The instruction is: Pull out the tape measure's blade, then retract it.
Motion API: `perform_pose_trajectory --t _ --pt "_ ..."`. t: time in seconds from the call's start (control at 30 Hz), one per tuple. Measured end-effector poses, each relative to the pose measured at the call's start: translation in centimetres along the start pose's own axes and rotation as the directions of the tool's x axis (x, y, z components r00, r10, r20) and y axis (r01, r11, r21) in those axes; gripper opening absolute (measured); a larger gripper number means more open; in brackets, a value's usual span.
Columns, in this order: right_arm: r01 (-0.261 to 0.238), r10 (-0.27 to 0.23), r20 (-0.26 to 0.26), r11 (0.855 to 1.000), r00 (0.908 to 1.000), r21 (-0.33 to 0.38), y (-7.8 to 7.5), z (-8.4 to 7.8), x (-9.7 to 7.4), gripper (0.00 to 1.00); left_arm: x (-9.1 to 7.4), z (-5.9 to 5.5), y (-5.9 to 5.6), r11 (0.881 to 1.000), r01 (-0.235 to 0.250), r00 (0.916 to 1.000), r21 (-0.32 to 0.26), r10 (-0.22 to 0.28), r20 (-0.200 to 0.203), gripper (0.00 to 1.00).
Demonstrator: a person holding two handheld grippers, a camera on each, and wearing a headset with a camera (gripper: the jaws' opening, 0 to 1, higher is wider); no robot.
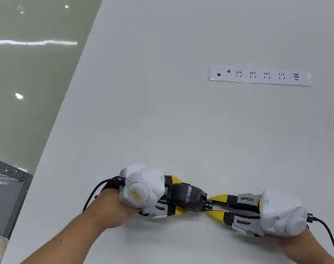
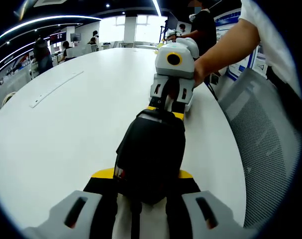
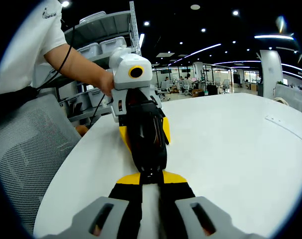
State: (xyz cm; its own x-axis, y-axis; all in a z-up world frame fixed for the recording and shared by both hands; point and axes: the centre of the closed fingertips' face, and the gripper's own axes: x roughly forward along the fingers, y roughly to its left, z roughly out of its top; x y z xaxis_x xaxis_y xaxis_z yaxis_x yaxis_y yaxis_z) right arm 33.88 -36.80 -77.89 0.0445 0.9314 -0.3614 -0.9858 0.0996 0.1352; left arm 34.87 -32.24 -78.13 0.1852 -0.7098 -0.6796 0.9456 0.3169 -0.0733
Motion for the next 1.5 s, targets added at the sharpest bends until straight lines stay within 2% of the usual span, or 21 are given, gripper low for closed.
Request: perform_pose_trajectory --t 0.67,1.5 --pt "-0.005 0.005 0.002 1.0 1.0 0.016 -0.1 -0.2 -1.0 0.11 0.0 -0.1 0.1 1.0 -0.001 1.0 0.0 0.001 0.001 0.34" --pt "0.023 -0.023 0.006 0.999 0.9997 0.028 -0.3 -1.0 -2.9 0.11 0.0 -0.1 0.1 1.0 -0.003 1.0 0.002 0.003 -0.003 0.33"
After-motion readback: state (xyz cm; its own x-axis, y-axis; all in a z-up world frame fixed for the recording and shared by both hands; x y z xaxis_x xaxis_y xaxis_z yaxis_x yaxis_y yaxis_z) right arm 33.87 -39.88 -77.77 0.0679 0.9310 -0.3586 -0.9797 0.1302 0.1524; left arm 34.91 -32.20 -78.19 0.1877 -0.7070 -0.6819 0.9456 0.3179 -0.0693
